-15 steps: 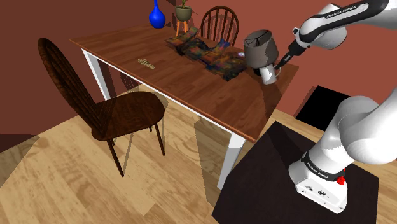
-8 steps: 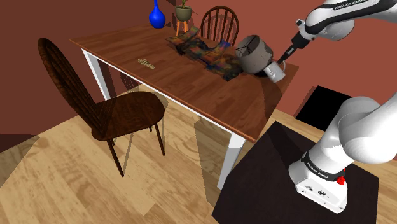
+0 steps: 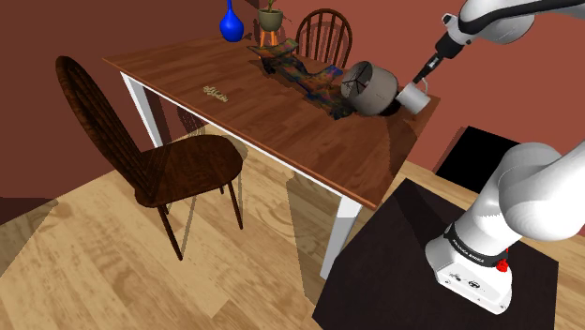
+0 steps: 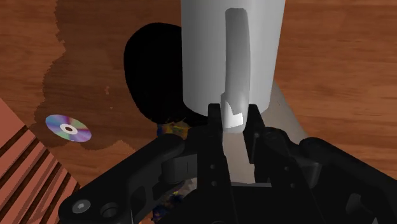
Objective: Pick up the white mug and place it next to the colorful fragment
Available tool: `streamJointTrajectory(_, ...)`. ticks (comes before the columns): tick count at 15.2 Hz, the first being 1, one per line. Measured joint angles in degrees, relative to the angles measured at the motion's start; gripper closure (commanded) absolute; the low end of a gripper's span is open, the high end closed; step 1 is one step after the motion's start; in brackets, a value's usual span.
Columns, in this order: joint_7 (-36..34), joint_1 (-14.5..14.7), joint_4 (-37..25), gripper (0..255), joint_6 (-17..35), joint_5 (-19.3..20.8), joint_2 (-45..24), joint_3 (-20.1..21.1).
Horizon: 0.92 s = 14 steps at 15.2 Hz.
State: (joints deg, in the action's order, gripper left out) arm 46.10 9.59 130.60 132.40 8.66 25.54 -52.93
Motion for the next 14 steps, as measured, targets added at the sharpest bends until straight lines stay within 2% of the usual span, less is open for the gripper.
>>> streamJointTrajectory(14, -2.09, -0.75, -8.99, 255, -10.66, 0.23, 1.69, 3.94)
